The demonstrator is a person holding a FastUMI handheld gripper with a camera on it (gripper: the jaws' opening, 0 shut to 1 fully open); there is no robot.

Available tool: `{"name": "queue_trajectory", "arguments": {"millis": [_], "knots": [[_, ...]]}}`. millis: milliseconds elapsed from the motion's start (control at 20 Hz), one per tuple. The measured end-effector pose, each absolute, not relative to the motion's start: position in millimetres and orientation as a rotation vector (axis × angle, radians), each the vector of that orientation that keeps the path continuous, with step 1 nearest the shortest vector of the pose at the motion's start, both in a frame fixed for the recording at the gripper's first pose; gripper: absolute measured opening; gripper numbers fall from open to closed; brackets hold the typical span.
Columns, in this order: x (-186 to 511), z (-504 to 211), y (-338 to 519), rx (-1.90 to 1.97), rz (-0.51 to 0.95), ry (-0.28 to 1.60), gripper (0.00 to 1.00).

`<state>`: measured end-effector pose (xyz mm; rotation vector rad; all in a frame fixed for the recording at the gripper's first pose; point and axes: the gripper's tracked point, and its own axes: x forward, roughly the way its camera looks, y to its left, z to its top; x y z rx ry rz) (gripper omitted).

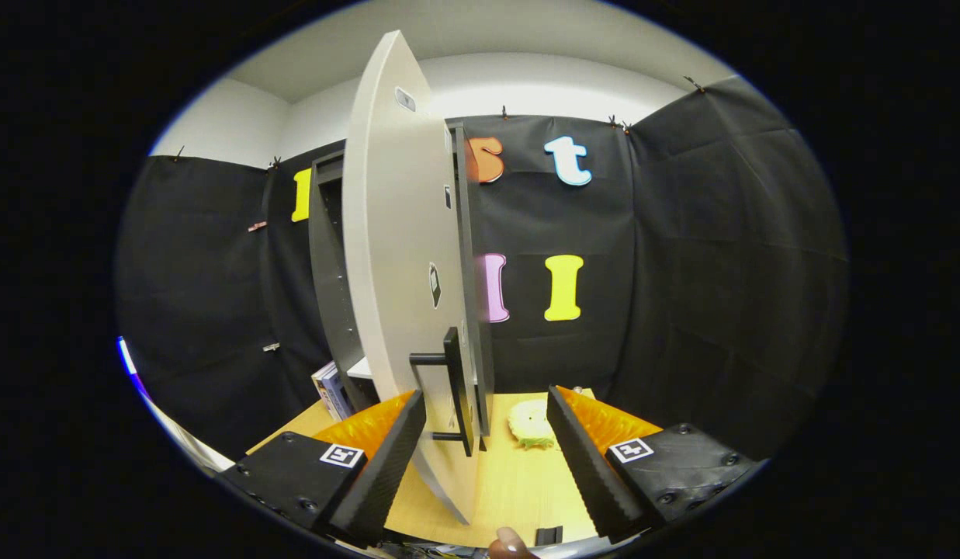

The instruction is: Open the shoe cabinet door, grab the shoes and put them into the shoe cabinet, then close the shoe cabinet door.

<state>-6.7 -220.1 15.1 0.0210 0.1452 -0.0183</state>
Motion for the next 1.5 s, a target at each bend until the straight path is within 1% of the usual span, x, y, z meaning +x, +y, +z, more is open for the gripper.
{"name": "queue_trajectory", "arguments": {"millis": [250, 750, 950, 1150, 1500], "knots": [[5.9, 2.3, -223.6, 0.06, 0.043, 0.177, 0.98], [4.3, -3.1, -205.0, 0.001, 0.06, 0.145, 0.97], [2.6, -8.3, -207.4, -0.001, 0.016, 0.136, 0.97], [9.4, -9.0, -203.2, 0.036, 0.004, 0.15, 0.97], [29.2, -12.9, -167.6, 0.011, -0.022, 0.115, 0.97]]}}
